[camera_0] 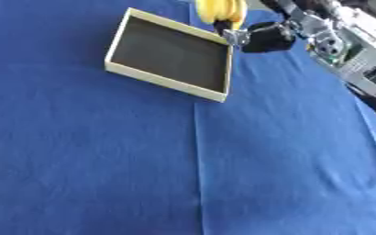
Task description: Pick up objects on the table and place them in the box.
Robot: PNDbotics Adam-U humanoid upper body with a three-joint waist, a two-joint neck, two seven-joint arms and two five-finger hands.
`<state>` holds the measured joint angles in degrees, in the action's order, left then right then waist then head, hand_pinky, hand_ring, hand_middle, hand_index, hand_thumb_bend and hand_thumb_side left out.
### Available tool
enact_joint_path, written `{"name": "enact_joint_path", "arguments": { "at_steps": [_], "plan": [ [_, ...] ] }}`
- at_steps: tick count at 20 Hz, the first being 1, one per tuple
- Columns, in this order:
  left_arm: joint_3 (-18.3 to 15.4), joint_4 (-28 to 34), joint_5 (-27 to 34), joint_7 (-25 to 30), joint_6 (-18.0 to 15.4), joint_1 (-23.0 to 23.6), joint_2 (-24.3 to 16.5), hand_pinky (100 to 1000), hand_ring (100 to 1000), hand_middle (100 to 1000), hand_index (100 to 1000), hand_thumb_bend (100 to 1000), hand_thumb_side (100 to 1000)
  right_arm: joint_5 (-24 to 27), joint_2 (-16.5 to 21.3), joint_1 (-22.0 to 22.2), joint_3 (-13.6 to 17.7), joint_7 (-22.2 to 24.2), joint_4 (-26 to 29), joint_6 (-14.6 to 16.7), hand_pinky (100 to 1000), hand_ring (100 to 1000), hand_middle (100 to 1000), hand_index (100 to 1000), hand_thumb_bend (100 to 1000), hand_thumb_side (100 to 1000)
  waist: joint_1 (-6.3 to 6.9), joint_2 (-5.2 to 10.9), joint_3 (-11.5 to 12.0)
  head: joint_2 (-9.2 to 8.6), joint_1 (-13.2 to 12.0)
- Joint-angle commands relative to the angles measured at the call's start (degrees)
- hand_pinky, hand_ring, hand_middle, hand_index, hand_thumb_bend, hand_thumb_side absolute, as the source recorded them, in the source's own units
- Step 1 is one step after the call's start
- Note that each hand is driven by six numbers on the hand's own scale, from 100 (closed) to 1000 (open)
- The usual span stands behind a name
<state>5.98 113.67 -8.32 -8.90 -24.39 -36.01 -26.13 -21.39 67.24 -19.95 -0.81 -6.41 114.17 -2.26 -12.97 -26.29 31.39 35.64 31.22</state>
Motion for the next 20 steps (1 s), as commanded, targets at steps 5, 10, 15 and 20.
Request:
{"name": "enact_joint_path", "arguments": {
  "at_steps": [5, 10, 15, 20],
  "plan": [
    [-0.60, 0.92, 0.52, -0.33, -0.57, -1.12, 0.36, 936, 747, 730, 883, 100, 574, 1.28, 0.28, -1.23, -1.10, 0.33, 0.42, -2.36, 790, 656, 499, 689, 100, 100, 0.04, -0.38, 2.94, -1.73, 3.08],
    [-0.89, 0.92, 0.60, -0.44, -0.41, -0.92, 1.03, 940, 746, 729, 882, 100, 575, -0.72, -0.91, -0.10, -2.08, 2.45, 0.42, -2.73, 789, 680, 526, 712, 100, 100, 0.03, -1.38, 3.34, -2.55, 3.27],
    [-1.09, 0.92, 0.63, -0.49, -0.25, -0.76, 1.37, 942, 745, 729, 882, 100, 575, -2.37, -1.55, 0.66, -2.86, 4.42, 0.42, -1.91, 794, 707, 550, 728, 100, 100, 0.03, -1.77, 3.12, -2.88, 2.74],
    [-1.06, 0.92, 0.57, -0.45, -0.16, -0.63, 1.40, 942, 745, 729, 882, 100, 574, -5.09, -1.85, 1.04, -3.08, 7.00, 0.42, -3.60, 789, 797, 725, 828, 100, 100, 0.03, -1.82, 3.10, -2.91, 2.78]
  ]
}}
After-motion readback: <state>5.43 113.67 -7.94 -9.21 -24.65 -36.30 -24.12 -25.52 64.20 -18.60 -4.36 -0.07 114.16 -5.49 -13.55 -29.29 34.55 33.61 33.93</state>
